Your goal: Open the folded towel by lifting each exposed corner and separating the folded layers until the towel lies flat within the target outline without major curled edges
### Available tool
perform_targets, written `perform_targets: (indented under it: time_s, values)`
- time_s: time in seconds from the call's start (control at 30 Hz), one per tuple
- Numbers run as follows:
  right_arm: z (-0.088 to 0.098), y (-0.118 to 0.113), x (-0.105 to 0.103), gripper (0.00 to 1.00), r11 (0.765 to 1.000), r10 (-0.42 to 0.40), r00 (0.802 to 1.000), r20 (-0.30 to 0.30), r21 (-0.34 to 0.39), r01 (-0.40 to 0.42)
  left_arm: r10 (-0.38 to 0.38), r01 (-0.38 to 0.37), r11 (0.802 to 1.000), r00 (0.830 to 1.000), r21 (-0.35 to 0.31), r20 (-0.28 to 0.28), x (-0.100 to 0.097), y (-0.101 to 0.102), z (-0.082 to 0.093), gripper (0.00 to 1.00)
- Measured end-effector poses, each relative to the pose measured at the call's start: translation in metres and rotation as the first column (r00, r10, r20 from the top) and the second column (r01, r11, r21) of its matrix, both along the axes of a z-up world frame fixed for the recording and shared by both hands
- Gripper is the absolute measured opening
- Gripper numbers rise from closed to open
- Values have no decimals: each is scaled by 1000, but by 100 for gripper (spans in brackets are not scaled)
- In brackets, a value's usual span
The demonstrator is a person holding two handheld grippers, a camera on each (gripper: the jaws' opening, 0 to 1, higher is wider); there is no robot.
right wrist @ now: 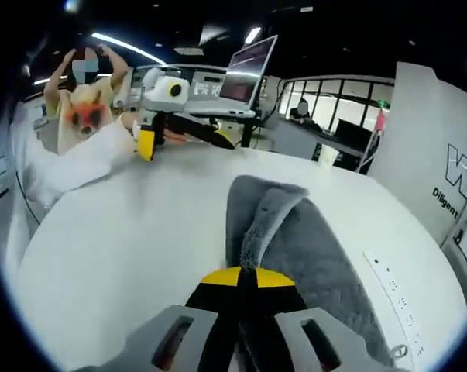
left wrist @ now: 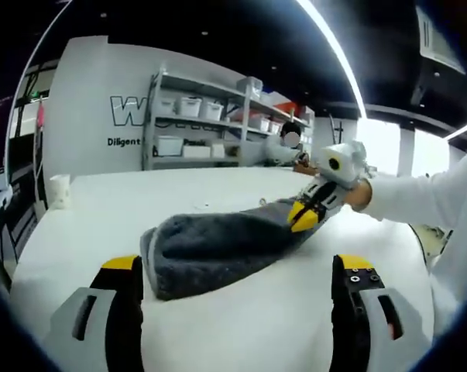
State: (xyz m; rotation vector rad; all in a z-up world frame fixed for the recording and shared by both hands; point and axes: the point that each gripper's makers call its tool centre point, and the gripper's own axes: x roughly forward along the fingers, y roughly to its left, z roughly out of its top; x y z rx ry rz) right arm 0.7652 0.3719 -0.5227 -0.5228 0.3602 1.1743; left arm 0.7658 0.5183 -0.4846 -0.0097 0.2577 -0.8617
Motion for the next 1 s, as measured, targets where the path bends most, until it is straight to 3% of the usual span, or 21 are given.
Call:
perform_targets:
  time_s: [0.23, 0.57, 1.0]
  values:
    - [-6, 8, -25, 0, 999, 37, 999, 5, -30, -37, 10, -10, 1000, 1000, -5, -4, 5, 6, 1, 100]
    - [-21, 15, -61, 0, 994, 74, 997, -34, -75, -76, 18, -18, 1000, 1000, -3, -9, 6, 8, 0, 100]
    - [-30, 19, -95, 0, 985, 110, 994, -13, -128, -111, 24, -24, 1000, 1000, 0, -14, 5, 9, -3, 100]
